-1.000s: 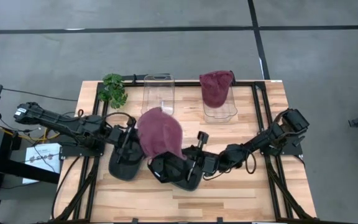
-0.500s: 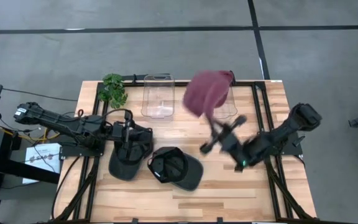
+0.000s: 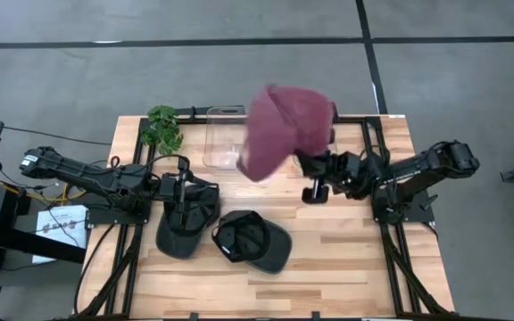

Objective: Pick & Place hat
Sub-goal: Put the red cap into the right transparent bin

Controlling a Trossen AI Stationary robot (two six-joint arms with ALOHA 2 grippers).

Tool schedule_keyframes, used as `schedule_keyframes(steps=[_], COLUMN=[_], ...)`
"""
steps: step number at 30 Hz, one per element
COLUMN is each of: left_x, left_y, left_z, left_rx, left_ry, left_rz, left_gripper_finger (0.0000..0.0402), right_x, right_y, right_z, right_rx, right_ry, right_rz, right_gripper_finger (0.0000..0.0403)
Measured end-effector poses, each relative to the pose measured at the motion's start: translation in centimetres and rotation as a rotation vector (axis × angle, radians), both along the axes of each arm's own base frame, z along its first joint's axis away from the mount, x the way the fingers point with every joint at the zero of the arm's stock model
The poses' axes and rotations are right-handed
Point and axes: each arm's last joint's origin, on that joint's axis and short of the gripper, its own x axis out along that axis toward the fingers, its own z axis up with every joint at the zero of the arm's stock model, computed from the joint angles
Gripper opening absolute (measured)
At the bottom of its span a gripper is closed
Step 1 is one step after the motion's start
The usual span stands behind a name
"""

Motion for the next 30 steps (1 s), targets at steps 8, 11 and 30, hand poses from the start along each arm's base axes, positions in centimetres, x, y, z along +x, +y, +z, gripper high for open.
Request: schedule_keyframes(steps=[8, 11, 30], left_x=[-0.5, -0.7, 5.3], left_y=[0.5, 0.6, 3.6], left_z=[2.9, 3.4, 0.4], left_rx=[0.028, 0.075, 0.04], left_ry=[-0.307, -0.359, -0.025], left_rz=[0.043, 0.063, 0.179], left_gripper_finger=[0.0213, 0.0213, 0.0186], right_x=[0.1, 0.2, 0.5], right_y=[-0.5, -0.6, 2.2], right_z=[0.1, 0.0, -0.8], right_rx=[-0.007, -0.003, -0.066], right_ry=[-0.006, 0.004, 0.114], right_rz=[-0.024, -0.005, 0.126], right_gripper_finger=[0.0, 0.0, 0.0])
